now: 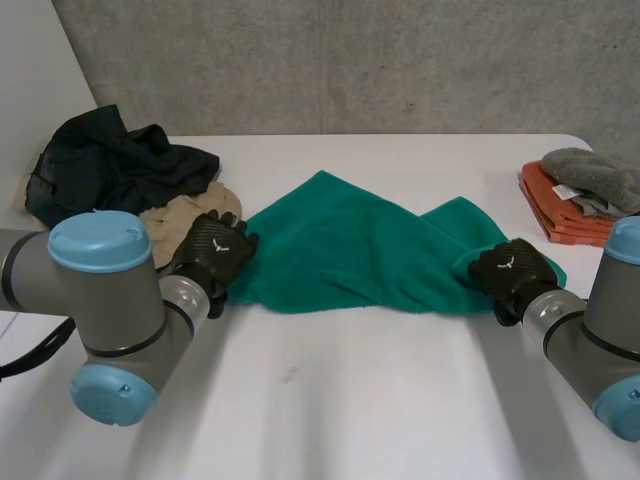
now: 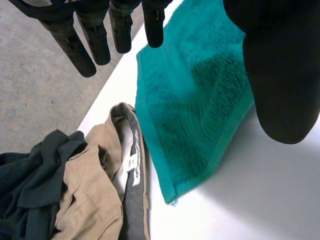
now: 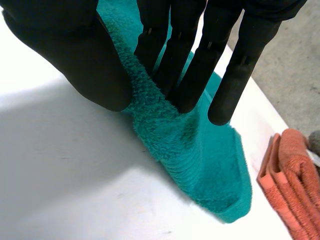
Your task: Fold the laundry.
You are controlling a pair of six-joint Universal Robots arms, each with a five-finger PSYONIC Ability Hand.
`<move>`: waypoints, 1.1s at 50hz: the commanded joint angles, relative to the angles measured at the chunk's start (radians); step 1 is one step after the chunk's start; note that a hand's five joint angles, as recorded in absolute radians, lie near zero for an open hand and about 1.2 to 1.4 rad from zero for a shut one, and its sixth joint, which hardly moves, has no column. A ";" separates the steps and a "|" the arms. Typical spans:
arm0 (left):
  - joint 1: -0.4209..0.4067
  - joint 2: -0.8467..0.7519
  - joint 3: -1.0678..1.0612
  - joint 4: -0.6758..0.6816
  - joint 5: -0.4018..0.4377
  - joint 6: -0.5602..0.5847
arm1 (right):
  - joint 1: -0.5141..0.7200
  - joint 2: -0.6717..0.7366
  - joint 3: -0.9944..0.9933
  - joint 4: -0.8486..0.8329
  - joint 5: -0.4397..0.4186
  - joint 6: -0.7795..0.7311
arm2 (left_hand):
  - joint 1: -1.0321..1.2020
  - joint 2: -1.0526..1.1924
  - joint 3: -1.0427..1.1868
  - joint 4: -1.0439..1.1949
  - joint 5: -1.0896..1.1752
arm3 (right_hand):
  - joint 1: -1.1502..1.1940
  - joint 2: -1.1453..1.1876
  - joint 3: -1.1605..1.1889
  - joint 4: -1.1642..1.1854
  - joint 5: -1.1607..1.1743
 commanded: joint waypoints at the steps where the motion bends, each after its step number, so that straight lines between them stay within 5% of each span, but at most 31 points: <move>1: 0.007 -0.028 0.021 -0.016 0.007 0.006 | 0.003 0.005 -0.002 0.011 -0.004 0.023 | -0.021 -0.029 -0.034 -0.028 -0.050 | 0.259 0.212 0.209 0.200 0.239; 14: 0.022 -0.125 0.120 -0.017 0.076 -0.037 | -0.008 0.016 -0.008 0.005 -0.004 0.038 | 0.188 0.179 0.174 0.181 0.159 | 0.259 0.212 0.209 0.200 0.239; 21: 0.024 -0.172 0.191 -0.076 0.101 -0.079 | -0.014 0.022 -0.009 -0.003 -0.004 0.064 | 0.613 0.605 0.600 0.606 0.584 | 0.259 0.212 0.209 0.200 0.239; 24: 0.019 -0.168 0.212 -0.128 0.108 -0.087 | -0.015 0.017 -0.011 0.002 -0.001 0.072 | 1.167 1.159 1.154 1.161 1.139 | 0.259 0.212 0.209 0.200 0.239; 25: 0.018 -0.158 0.215 -0.138 0.107 -0.087 | -0.017 0.016 -0.011 0.003 -0.003 0.075 | 1.201 1.192 1.187 1.194 1.172 | 0.259 0.212 0.209 0.200 0.239; 33: 0.001 0.039 0.160 -0.209 0.064 -0.155 | -0.020 -0.063 -0.011 0.078 -0.006 0.110 | 1.201 1.192 1.187 1.194 1.172 | 0.259 0.212 0.209 0.200 0.239; 45: -0.044 0.515 0.064 -0.214 0.068 -0.308 | -0.172 -0.372 -0.135 0.227 -0.095 0.161 | 1.201 1.192 1.187 1.194 1.172 | 0.259 0.212 0.209 0.200 0.239; 50: -0.045 0.590 0.077 -0.229 0.102 -0.342 | -0.161 -0.382 -0.244 0.218 -0.138 0.248 | 1.201 1.192 1.187 1.194 1.172 | 0.259 0.212 0.209 0.200 0.239; 55: -0.056 0.606 0.073 -0.278 0.124 -0.359 | -0.097 -0.212 -0.360 0.088 -0.178 0.330 | 1.201 1.192 1.187 1.194 1.172 | 0.259 0.212 0.209 0.200 0.239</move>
